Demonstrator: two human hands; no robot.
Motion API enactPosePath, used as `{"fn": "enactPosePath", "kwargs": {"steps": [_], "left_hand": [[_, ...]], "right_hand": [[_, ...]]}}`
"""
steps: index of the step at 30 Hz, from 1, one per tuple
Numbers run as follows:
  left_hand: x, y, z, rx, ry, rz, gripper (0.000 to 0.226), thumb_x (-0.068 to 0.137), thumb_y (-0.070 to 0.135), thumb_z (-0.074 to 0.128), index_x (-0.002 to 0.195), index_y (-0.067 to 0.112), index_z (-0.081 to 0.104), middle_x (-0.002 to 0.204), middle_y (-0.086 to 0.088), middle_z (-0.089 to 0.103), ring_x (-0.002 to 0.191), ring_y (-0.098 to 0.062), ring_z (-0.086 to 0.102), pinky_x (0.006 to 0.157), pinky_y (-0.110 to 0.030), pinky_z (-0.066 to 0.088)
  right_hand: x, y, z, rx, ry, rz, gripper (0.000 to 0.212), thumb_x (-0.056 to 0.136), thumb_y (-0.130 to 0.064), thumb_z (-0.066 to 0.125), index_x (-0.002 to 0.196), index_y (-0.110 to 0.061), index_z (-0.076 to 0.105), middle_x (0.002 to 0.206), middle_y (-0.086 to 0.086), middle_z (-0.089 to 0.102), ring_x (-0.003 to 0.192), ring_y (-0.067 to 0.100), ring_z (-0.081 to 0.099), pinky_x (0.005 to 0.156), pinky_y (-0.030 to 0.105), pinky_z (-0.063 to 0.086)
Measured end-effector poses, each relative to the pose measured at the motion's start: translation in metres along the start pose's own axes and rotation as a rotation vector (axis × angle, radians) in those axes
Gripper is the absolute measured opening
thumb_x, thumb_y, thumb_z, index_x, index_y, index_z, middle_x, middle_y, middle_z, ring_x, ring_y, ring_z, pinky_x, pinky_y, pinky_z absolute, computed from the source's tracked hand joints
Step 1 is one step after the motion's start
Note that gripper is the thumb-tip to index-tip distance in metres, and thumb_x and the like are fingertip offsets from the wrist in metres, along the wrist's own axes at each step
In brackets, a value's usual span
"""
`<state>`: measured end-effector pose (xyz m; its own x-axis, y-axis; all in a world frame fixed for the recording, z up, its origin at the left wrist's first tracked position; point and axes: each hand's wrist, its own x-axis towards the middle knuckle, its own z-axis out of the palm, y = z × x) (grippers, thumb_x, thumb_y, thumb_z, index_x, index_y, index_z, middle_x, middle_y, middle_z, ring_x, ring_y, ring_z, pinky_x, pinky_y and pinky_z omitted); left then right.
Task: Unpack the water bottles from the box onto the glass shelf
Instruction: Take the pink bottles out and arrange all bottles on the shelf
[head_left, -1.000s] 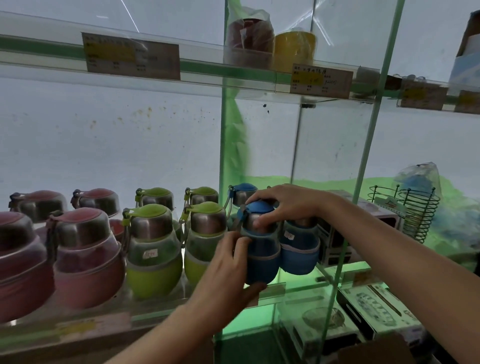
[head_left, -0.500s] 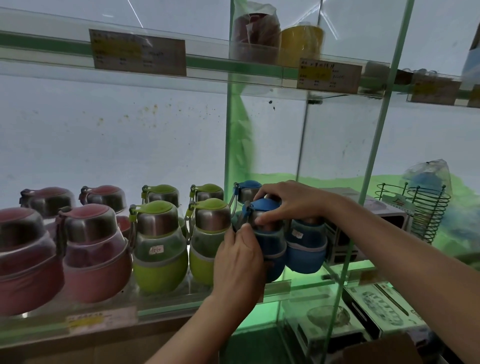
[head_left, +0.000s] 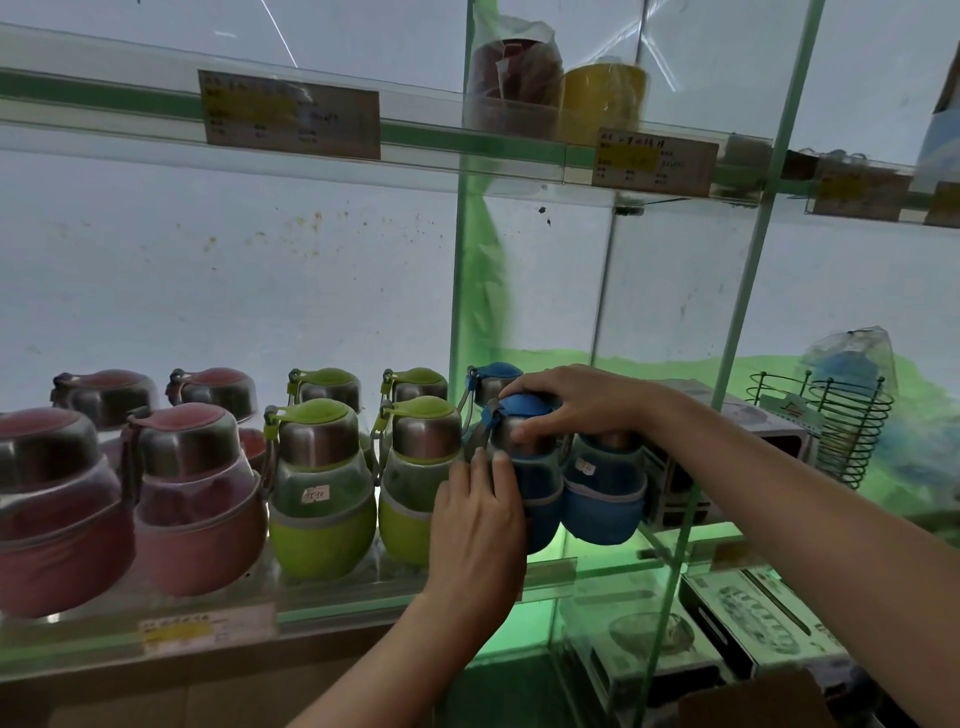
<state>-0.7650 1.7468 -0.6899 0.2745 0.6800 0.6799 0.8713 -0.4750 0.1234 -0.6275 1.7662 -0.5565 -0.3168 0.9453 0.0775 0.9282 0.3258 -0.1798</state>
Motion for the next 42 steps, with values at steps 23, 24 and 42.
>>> {"fn": "enactPosePath", "kwargs": {"steps": [23,24,42], "left_hand": [[0.104,-0.034,-0.067,-0.229,-0.413,0.124,0.042,0.081,0.04,0.067,0.117,0.018,0.065,0.111,-0.002,0.069,0.099,-0.019,0.062,0.086,-0.033,0.05],[0.104,-0.034,-0.067,-0.239,-0.419,0.125,0.043,0.081,0.041,0.068,0.117,0.018,0.065,0.111,-0.002,0.069,0.099,-0.019,0.062,0.086,-0.033,0.05],[0.049,-0.163,-0.152,-0.249,-0.286,0.09,0.045,0.08,0.035,0.07,0.121,0.019,0.062,0.122,-0.001,0.065,0.111,-0.018,0.06,0.088,-0.027,0.042]], "right_hand": [[-0.016,0.043,-0.03,-0.255,-0.189,0.254,0.06,0.08,-0.035,0.07,0.134,-0.026,0.044,0.128,0.003,0.051,0.105,0.021,0.048,0.092,0.036,0.041],[-0.016,0.042,-0.029,-0.265,-0.195,0.262,0.061,0.081,-0.036,0.07,0.134,-0.026,0.043,0.129,0.003,0.051,0.108,0.022,0.049,0.093,0.037,0.041],[-0.006,-0.091,0.015,0.036,0.233,0.079,0.062,0.08,-0.034,0.072,0.136,-0.025,0.046,0.139,-0.004,0.048,0.124,0.013,0.046,0.096,0.02,0.032]]}}
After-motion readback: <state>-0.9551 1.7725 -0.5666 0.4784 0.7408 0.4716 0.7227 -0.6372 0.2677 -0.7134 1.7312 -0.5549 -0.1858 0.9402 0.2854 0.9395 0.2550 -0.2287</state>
